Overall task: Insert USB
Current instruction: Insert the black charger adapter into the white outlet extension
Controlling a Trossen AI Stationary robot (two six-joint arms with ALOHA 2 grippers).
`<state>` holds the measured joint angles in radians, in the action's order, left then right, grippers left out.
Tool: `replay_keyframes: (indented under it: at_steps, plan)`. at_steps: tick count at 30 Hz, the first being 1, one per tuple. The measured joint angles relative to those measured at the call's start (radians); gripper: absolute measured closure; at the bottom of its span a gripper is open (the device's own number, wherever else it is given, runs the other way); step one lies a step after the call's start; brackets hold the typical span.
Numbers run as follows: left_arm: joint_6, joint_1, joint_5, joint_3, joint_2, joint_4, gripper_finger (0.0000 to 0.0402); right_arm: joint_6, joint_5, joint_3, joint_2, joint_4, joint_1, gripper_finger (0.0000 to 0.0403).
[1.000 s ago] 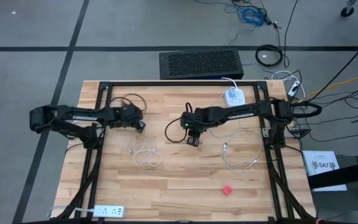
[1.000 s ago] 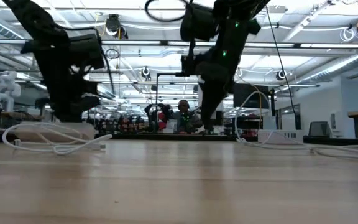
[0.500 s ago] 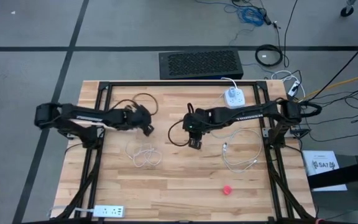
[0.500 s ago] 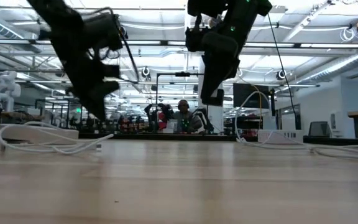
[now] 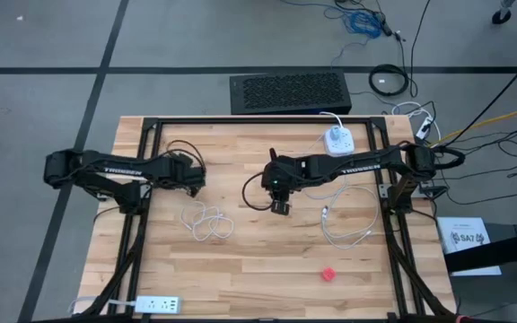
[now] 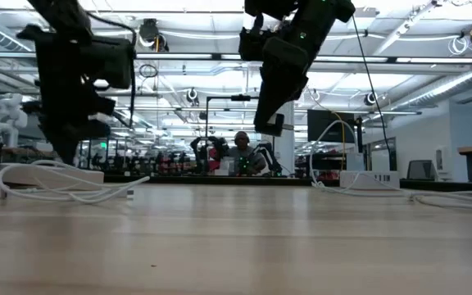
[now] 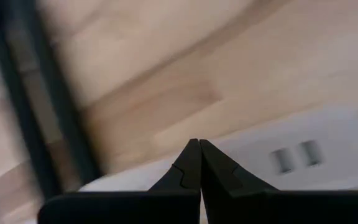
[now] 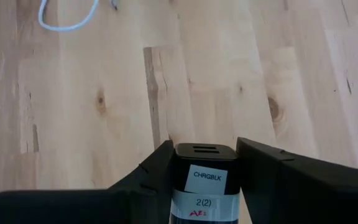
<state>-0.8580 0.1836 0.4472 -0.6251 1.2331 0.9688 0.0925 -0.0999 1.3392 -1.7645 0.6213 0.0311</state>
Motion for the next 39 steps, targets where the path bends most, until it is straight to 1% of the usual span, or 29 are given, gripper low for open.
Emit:
replay_keyframes:
  at_steps: [2, 5, 8, 10, 12, 14, 16, 17, 20, 23, 25, 28, 31, 33, 36, 39]
  plan:
    - [0.073, 0.007, -0.008, 0.030, 0.012, -0.128, 0.0400, -0.019, 0.006, 0.000, 0.000, 0.003, 0.000, 0.0289]
    - [0.159, 0.015, -0.027, 0.063, 0.053, -0.321, 0.0400, -0.030, 0.043, 0.000, 0.000, 0.020, 0.008, 0.0289]
    - [0.237, 0.015, -0.047, 0.067, 0.127, -0.486, 0.0400, -0.035, 0.047, 0.000, 0.000, 0.047, 0.014, 0.0289]
    - [0.294, 0.015, -0.080, 0.067, 0.189, -0.611, 0.0400, -0.035, 0.047, -0.005, 0.004, 0.059, 0.014, 0.0289]
    - [0.343, 0.012, -0.077, 0.065, 0.248, -0.689, 0.0400, -0.033, 0.049, -0.024, 0.016, 0.062, 0.014, 0.0289]
    - [0.388, 0.005, -0.073, 0.031, 0.302, -0.725, 0.0400, -0.024, 0.051, -0.053, 0.035, 0.059, 0.013, 0.0289]
    - [0.415, -0.014, -0.030, 0.001, 0.325, -0.735, 0.0400, -0.007, 0.051, -0.097, 0.063, 0.046, 0.009, 0.0289]
    - [0.434, -0.018, -0.021, -0.013, 0.325, -0.733, 0.0400, -0.002, 0.051, -0.122, 0.083, 0.032, 0.007, 0.0289]
    - [0.478, -0.037, -0.046, -0.045, 0.286, -0.783, 0.0400, 0.037, 0.054, -0.223, 0.153, -0.075, 0.006, 0.0289]
    - [0.517, -0.039, -0.052, -0.050, 0.210, -0.768, 0.0400, 0.099, 0.054, -0.332, 0.190, -0.162, 0.015, 0.0289]
    - [0.525, -0.044, -0.064, -0.050, 0.155, -0.749, 0.0400, 0.133, 0.053, -0.382, 0.182, -0.220, 0.015, 0.0289]
    - [0.527, -0.052, -0.072, -0.051, 0.052, -0.702, 0.0400, 0.134, 0.053, -0.391, 0.134, -0.265, 0.020, 0.0289]
    - [0.497, -0.056, -0.067, -0.051, -0.043, -0.567, 0.0400, 0.100, 0.055, -0.345, 0.059, -0.272, 0.037, 0.0289]
    - [0.438, -0.056, -0.038, -0.051, -0.103, -0.429, 0.0400, 0.071, 0.054, -0.297, 0.004, -0.265, 0.053, 0.0289]
    - [0.321, -0.056, 0.012, -0.051, -0.167, -0.209, 0.0400, 0.027, 0.057, -0.207, -0.068, -0.198, 0.076, 0.0286]
    - [0.176, -0.055, 0.035, -0.051, -0.203, -0.010, 0.0400, -0.013, 0.070, -0.121, -0.127, -0.114, 0.087, 0.0249]
